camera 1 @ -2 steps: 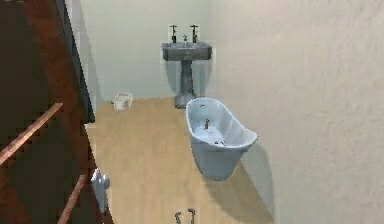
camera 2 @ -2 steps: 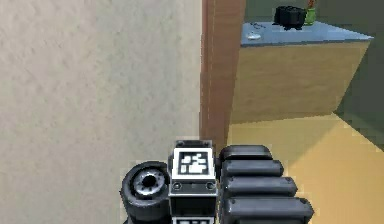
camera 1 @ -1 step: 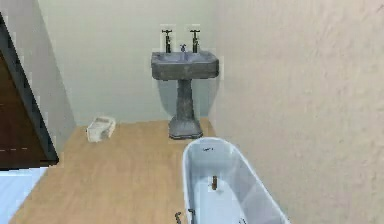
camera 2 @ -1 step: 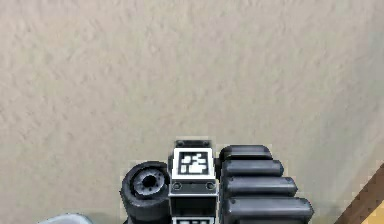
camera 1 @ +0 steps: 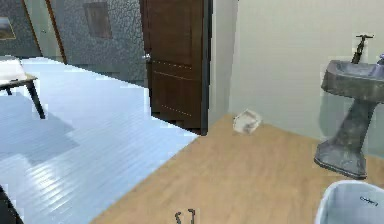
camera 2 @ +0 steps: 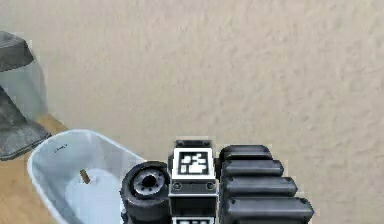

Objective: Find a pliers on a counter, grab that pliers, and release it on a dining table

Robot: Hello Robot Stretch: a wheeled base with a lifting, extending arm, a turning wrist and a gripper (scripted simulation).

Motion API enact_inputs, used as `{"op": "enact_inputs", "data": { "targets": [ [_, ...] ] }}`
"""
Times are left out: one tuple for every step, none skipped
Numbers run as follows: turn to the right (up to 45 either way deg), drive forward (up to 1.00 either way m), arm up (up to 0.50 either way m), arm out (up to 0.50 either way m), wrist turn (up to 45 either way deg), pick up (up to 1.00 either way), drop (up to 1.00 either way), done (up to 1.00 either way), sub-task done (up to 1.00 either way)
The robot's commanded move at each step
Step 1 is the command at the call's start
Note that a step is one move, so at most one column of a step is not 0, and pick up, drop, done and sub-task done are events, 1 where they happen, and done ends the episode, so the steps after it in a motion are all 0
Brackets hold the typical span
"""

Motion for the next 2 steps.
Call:
{"op": "enact_inputs", "data": {
  "targets": [
    [-24.0,0.0,0.0,0.0,0.0,0.0,0.0,0.0,0.0],
    [0.0,0.3,0.0,0.0,0.0,0.0,0.0,0.0,0.0]
  ]
}}
